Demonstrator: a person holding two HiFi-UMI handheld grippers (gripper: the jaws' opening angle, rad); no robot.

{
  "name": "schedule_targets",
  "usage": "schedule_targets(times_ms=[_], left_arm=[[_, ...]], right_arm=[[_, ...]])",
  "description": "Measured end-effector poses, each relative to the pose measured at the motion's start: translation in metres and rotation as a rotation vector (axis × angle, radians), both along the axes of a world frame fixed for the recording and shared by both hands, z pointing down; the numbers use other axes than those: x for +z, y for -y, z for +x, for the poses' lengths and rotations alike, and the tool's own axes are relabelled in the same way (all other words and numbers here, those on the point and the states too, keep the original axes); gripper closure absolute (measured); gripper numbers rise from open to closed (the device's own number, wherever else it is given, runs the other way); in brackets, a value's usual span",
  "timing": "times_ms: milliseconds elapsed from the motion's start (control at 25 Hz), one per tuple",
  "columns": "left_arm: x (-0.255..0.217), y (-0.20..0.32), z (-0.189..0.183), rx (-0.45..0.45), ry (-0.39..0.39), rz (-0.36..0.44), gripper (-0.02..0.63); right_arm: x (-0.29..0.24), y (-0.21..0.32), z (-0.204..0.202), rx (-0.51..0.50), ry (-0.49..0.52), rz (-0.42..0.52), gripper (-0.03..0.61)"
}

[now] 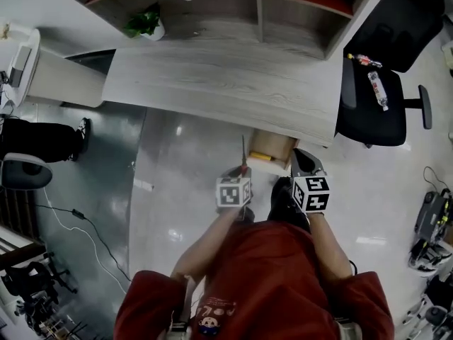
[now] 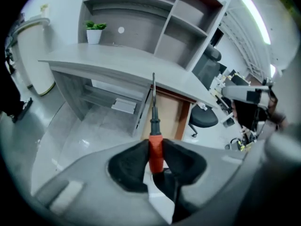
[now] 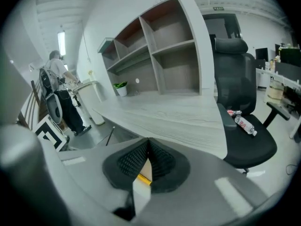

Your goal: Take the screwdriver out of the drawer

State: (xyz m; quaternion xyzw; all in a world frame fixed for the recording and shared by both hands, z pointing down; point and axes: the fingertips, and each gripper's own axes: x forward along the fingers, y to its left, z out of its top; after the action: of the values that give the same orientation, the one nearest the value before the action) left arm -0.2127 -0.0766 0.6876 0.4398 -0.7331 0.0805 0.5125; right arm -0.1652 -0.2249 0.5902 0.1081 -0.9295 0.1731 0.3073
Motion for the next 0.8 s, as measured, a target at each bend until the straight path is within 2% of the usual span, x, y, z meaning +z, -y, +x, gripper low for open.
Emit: schedule_targets(times_ms=[160,400,520,800], left_arm=[[-0.023,-0.017,-0.013,0.008,0.055,0.017,0.523],[-0.072,-0.025,-0.024,0.035,0.114,0.095,0.523],[-0.096,-0.026,-0.033,0.035,0.158,0.141,0.523],[-0.137,-0.026,-0.040,0.101,0.271,0.202,0.523]], right_arm=[[-0.026,-0.006,-0.005,0.028,0.027,0.045,0.578],[-0.063,-0.024,-0.003,0.048,0.069,0.091,0.578],[-0.074,-0.033,0.001,0.056,0.078,0.120,0.578],[-0.086,-0.046,0.024,0.120,0.096,0.133,0.578]])
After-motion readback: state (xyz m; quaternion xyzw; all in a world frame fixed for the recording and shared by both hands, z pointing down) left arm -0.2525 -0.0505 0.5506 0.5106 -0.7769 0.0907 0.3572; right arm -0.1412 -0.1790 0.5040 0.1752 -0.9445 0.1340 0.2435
